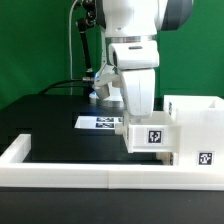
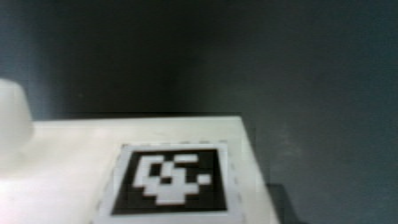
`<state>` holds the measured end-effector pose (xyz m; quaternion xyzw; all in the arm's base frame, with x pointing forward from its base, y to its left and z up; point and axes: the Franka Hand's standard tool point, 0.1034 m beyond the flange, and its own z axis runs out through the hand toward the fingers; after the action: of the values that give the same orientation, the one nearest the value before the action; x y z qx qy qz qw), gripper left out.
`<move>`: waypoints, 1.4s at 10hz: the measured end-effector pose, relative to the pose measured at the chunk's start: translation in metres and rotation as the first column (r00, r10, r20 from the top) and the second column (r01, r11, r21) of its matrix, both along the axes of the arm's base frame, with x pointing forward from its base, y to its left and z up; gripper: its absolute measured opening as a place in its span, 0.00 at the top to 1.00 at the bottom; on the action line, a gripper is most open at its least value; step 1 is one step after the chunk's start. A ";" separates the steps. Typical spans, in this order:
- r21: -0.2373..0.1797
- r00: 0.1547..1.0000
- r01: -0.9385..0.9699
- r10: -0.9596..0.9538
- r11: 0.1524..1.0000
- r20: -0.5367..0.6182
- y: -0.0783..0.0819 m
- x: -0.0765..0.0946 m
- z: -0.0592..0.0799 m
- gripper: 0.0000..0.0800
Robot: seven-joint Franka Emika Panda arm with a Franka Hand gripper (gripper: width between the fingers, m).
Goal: Assemble drawer
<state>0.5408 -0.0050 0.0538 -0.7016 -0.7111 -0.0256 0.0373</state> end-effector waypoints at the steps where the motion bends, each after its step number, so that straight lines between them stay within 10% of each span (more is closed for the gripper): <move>1: 0.000 1.000 0.001 -0.001 1.000 0.000 0.000 0.000 0.000 0.95; 14: 0.000 1.000 0.005 -0.005 1.000 0.007 0.002 0.004 0.000 0.95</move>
Offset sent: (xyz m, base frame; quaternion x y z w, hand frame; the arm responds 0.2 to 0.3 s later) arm 0.0032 0.0117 -0.0018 -0.0033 -0.0067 -0.0247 0.9997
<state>0.5452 -0.0031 0.0535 -0.7032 -0.7096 -0.0284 0.0347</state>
